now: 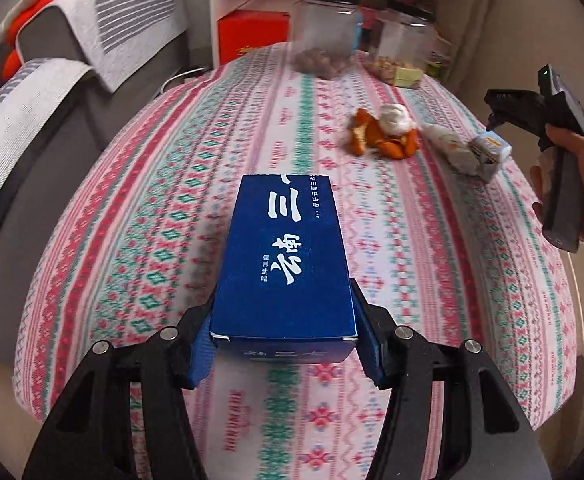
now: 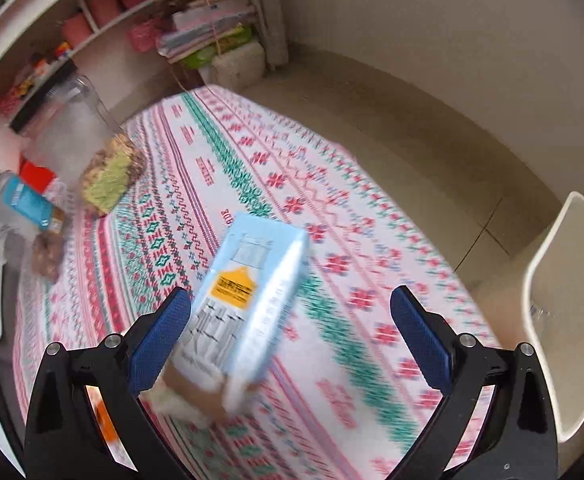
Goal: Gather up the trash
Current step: 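Grasp the dark blue box with the left gripper while the right gripper grasps the milk carton, then drop the milk carton into the bin with the right gripper while the left gripper drops the dark blue box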
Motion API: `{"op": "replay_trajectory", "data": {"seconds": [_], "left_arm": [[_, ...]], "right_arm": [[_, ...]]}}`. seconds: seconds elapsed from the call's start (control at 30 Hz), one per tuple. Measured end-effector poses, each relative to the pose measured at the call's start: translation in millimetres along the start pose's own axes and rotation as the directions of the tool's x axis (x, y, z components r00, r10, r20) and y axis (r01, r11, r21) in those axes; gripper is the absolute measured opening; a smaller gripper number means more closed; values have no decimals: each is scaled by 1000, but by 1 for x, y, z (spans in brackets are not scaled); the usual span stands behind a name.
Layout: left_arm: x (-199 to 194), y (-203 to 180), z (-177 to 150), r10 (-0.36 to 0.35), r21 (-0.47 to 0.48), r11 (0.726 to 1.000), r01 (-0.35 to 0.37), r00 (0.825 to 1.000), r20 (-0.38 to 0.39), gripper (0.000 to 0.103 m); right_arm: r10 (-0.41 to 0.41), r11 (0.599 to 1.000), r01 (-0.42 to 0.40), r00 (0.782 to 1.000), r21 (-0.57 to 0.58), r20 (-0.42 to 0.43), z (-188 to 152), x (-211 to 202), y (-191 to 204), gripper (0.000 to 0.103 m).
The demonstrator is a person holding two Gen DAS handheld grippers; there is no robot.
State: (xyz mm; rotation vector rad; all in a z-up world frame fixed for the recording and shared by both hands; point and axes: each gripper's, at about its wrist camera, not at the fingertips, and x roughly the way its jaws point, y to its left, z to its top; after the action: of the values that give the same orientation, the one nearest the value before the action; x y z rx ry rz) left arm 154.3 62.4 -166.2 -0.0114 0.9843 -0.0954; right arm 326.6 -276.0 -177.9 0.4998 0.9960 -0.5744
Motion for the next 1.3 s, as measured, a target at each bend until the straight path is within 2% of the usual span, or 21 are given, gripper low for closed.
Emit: {"op": "replay_trajectory", "data": {"seconds": [0.17,0.27,0.33,0.4,0.5,0.73,0.93,1.3], "left_arm": [[1,10,5,-4,-10,1000,4,1000,1,57],[2,11,4,-15,-24,1000,15,1000,-6,57],[3,12,2,-23,-37,999,22,1000,-13,57],[4,14,1,-27,-45,999,26,999,-19,57],[3,15,-2,-29,-58,998,28,999,-15,57],[-5,10,-6,-42,-82,996,41,999,-16,57],[-19,-3,-10,-43,-77,996,43,999,4,57],[-57,-40,-20,-86,-14,996,87,995,57,56]], "right_arm": [[-62,998,61,997,-26,-39,-4,26,13,96],[-61,993,57,997,-108,-38,-8,32,18,94],[-41,985,42,999,-169,8,-11,26,18,67],[4,982,-2,1000,-187,8,-13,19,12,56],[73,981,-75,997,-179,-14,-21,6,-7,55],[157,973,-152,987,-175,14,-54,-31,-58,55],[202,962,-189,978,-195,49,-90,-70,-96,55],[213,965,-189,969,-183,124,-116,-122,-155,55]]}}
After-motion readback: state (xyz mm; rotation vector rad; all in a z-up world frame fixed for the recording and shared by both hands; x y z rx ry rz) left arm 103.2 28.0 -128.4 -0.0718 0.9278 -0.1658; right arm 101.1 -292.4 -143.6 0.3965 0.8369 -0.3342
